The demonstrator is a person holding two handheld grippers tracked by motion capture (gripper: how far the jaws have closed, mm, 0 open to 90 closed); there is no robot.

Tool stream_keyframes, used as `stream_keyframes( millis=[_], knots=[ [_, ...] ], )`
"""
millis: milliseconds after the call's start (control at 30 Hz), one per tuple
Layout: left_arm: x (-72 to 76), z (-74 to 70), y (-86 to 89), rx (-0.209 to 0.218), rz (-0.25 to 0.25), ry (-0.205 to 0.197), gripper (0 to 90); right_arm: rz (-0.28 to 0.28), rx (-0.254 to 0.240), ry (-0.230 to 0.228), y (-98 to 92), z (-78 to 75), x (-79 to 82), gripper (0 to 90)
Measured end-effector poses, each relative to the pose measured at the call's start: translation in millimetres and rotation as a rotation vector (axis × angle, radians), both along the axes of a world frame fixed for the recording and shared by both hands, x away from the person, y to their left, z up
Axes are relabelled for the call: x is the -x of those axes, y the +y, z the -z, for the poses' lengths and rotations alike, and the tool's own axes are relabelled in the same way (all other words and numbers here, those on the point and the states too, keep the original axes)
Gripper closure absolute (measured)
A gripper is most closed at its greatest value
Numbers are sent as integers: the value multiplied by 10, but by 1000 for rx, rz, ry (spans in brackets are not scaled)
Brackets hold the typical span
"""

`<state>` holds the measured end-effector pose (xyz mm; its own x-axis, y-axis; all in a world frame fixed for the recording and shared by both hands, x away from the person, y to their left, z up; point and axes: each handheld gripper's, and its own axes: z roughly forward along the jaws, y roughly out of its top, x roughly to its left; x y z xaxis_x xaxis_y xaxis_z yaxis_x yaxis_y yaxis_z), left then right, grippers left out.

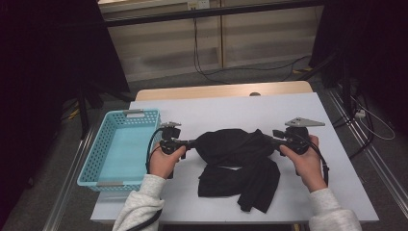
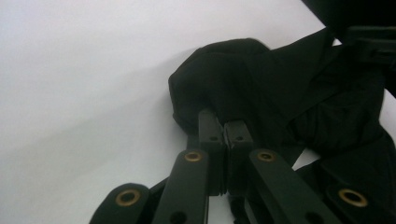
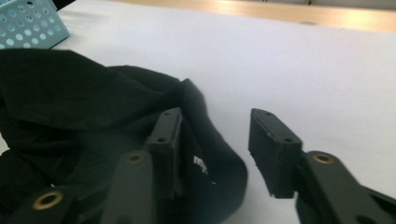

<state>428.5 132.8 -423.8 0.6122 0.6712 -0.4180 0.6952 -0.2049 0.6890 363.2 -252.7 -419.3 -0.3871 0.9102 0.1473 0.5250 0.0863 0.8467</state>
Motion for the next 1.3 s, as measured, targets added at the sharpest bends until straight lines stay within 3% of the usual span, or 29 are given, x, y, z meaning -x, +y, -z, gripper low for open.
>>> stream_keyframes(
  millis=[133, 267, 400, 467, 533, 600, 667, 900, 1000, 1133, 1200, 1300],
  knots=[
    [8, 17, 17, -2, -14, 6, 887, -2, -12, -53, -40, -106, 108, 486],
    [2, 19, 12, -9, -19, 5, 887, -53, 17, -39, 43, -110, 122, 453],
    [0, 5, -3, -9, -19, 8, 886, -82, 144, -14, 196, -13, 51, 410],
    [-5, -4, 5, -8, -21, 9, 887, -98, 190, -8, 225, 49, 16, 482],
    [-15, -18, 31, -10, -19, 9, 887, -81, 202, -22, 196, 72, 12, 602],
    [-31, -36, 62, -9, -27, 8, 887, -53, 160, -44, 100, 58, 34, 814],
    [-53, -59, 99, -7, -42, 3, 887, -30, 95, -63, -25, 30, 70, 885],
    [-70, -174, 163, 30, -55, 7, 888, -10, -13, -72, -292, -72, 233, 895],
    [-70, -131, 155, 26, -83, 34, 888, -35, -30, -55, -307, -24, 289, 893],
    [-70, 9, 145, 6, -86, 75, 887, -66, -10, -8, -251, 160, 362, 882],
    [-62, 47, 127, 5, -85, 79, 887, -81, 29, 6, -227, 205, 369, 842],
    [-59, 54, 121, -1, -73, 82, 887, -83, 36, -25, -192, 145, 366, 757]
  ],
)
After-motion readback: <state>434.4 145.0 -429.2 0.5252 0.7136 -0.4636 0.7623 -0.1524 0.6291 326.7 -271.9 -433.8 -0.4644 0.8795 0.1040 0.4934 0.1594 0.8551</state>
